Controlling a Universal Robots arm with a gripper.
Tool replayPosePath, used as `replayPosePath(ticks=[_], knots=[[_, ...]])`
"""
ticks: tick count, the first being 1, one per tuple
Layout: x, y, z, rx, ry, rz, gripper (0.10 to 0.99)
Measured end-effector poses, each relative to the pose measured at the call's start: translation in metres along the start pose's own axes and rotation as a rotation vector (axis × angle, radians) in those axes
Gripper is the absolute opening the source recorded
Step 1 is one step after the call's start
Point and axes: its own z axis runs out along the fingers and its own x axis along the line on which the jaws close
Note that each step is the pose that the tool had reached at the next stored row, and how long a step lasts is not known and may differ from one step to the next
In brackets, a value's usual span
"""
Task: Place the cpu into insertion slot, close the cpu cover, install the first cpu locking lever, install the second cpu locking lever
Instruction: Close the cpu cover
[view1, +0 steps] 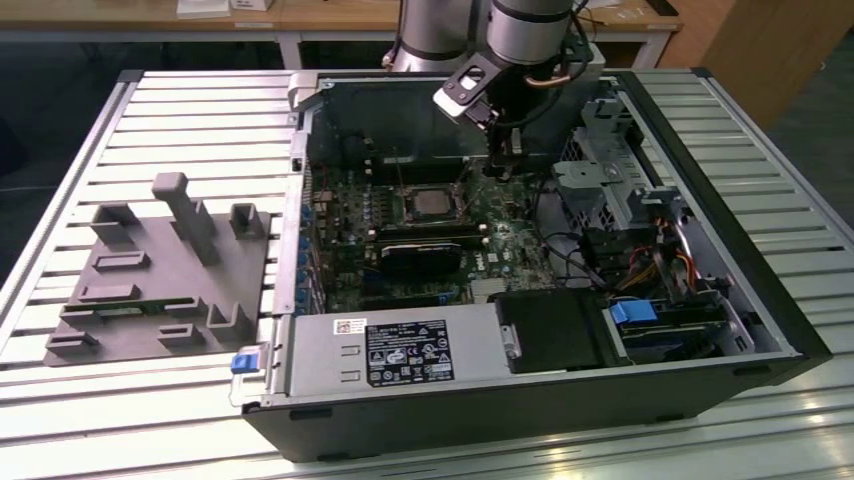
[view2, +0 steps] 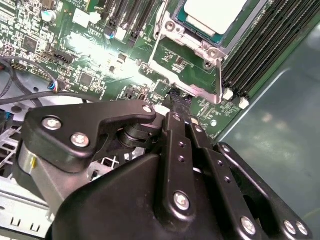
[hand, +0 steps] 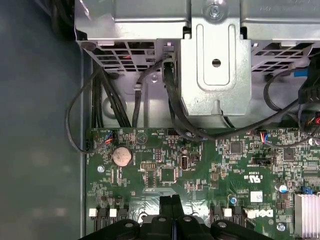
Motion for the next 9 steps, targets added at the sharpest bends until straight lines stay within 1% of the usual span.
replayPosePath(ticks=[3,5,9], knots=[[0.0,-0.0013,0.0001,0.001,0.0004,0.0,0.102],[-0.0001,-0.0064,0.0001,0.001,0.0006,0.0,0.102],[-0.0005,-0.0191,-0.0001,0.0,0.0004,0.0,0.102]])
